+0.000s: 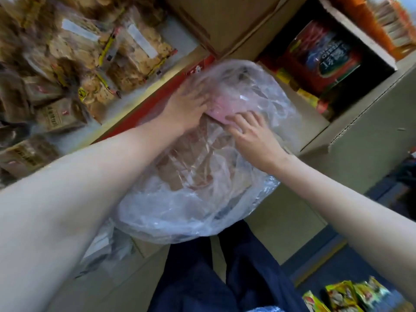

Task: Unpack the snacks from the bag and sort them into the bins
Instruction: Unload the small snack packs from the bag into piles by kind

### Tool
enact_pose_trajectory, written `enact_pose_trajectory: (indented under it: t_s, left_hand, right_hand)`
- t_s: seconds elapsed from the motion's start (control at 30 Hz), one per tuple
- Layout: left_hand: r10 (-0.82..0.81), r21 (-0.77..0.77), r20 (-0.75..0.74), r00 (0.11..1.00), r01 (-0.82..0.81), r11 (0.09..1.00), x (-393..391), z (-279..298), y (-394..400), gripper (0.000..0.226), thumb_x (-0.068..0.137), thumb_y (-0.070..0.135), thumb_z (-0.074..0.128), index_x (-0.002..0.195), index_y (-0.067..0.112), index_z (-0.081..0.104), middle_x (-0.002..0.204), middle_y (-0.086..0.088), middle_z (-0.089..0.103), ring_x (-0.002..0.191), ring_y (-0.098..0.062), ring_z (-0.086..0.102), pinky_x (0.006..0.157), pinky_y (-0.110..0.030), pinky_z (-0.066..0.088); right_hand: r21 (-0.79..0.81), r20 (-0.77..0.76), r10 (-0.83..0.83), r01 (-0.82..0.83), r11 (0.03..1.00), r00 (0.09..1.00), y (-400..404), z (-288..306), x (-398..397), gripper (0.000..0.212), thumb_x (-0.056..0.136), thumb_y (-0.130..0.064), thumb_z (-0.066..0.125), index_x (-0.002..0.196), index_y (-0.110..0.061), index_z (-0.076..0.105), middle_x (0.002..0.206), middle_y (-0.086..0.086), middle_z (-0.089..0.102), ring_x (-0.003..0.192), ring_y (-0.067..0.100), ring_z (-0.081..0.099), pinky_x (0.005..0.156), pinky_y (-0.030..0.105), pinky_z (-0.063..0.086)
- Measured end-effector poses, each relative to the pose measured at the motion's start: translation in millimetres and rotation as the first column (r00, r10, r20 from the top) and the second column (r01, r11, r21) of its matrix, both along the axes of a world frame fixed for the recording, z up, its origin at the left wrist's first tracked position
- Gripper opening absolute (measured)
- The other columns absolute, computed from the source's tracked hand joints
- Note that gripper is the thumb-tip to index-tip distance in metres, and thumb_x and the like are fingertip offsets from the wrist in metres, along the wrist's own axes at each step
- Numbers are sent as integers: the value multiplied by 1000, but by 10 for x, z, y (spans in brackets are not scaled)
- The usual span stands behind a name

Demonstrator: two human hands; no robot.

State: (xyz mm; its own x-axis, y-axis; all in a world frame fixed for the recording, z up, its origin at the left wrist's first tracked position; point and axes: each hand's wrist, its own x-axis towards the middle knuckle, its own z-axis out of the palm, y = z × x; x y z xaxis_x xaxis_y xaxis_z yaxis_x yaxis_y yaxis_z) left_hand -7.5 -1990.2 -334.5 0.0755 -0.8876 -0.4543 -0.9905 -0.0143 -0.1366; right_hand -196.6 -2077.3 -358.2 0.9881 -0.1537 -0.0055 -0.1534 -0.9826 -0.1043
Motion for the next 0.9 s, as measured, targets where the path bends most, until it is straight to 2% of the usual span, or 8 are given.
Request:
enact_pose_trajectory:
  t_s: [0.07,0.2,0.33,0.5,0.6,0.7,0.8,0.9]
  left_hand:
    - [5,100,54,999,-11,995,-24,71,-42,54,99,23,28,150,11,16,158,-6,12,146,-25,0,115,-50,-5]
    - [20,164,94,995,-35,986,-18,127,28,58,101,23,27,150,12,-2,159,-5,-6,146,-22,-8,115,-43,-9]
    - [15,102,104,995,-25,994,57,96,76,64,100,29,34,150,13,-1,159,-6,-5,146,-24,-7,115,-40,-8]
    - [53,106,51,997,-58,993,93,159,67,61,100,26,34,151,14,1,159,-6,-4,146,-23,-7,116,-35,-1]
    - [89,139,44,995,-95,986,56,241,92,56,101,23,29,151,15,5,159,-6,-2,146,-23,-5,116,-34,0]
    - [152,182,10,988,-152,972,11,359,204,52,102,27,28,151,20,13,159,-4,6,146,-23,0,117,-37,1]
    - [282,140,-157,947,-261,955,-66,519,464,52,97,28,38,148,24,26,156,0,20,145,-19,10,116,-42,1]
    - [367,8,-431,825,-403,915,-156,662,756,62,84,39,50,143,27,35,150,3,34,142,-16,21,114,-45,7]
  right_hand:
    - [144,-93,15,-2,990,996,94,-120,40,41,65,-3,59,106,2,62,119,23,58,104,40,59,81,44,51]
    - [114,-319,-294,344,932,901,33,-243,334,57,90,-12,50,141,2,30,144,25,35,128,42,37,101,46,35]
    - [92,-411,-454,531,842,791,-94,-334,510,66,88,-26,59,142,-5,27,139,22,38,123,43,37,99,48,32]
    - [121,-337,-371,430,895,866,-282,-192,350,56,85,-21,61,136,-14,42,136,12,47,125,36,37,99,42,27]
    - [200,-248,-120,172,965,961,-196,-55,88,50,73,-15,66,122,-12,57,119,12,61,117,37,44,94,45,31]
    - [259,-222,81,-21,966,972,-75,96,-86,42,68,-15,70,108,-7,64,102,10,67,103,37,52,83,48,40]
    - [329,-263,-49,137,934,964,20,272,-21,35,71,-12,62,105,-2,56,103,15,63,103,37,48,82,43,35]
    - [489,-212,-131,221,844,968,4,458,189,33,73,-11,60,104,-3,55,104,12,63,100,35,49,83,41,37]
